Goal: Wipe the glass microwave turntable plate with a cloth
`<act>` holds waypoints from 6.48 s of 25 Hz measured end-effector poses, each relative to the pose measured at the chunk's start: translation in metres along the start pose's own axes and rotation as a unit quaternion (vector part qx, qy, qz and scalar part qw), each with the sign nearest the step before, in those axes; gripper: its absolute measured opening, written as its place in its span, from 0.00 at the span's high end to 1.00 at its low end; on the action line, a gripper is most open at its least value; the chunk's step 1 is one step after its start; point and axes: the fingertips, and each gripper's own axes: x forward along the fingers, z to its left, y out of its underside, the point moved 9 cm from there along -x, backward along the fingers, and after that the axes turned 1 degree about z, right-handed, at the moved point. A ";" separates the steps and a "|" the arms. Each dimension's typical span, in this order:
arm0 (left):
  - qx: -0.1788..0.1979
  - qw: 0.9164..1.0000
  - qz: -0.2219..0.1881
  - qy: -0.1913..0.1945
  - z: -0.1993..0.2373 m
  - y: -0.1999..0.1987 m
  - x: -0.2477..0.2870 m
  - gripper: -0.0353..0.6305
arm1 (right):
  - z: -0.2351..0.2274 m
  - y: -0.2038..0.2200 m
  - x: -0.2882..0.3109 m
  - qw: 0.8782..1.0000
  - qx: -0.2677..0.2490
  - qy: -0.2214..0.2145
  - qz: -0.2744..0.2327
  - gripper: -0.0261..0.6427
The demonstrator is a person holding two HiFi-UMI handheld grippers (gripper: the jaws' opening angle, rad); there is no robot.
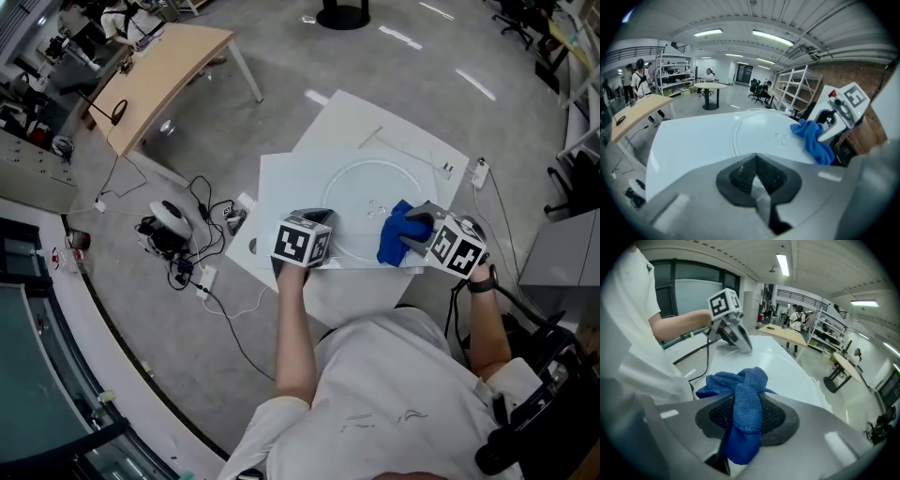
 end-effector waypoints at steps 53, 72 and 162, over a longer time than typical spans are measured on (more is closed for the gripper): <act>0.005 1.000 0.005 -0.008 0.000 -0.001 -0.007 0.95 | -0.018 -0.034 0.027 0.999 -0.024 -0.008 0.040 0.78; -0.005 1.000 0.000 -0.018 -0.005 0.000 -0.003 0.95 | -0.056 0.013 0.008 0.990 0.088 0.106 0.016 0.78; 0.138 0.869 -0.445 -0.166 -0.347 0.220 -0.240 0.94 | 0.398 0.021 -0.193 0.820 0.171 0.363 -0.407 0.78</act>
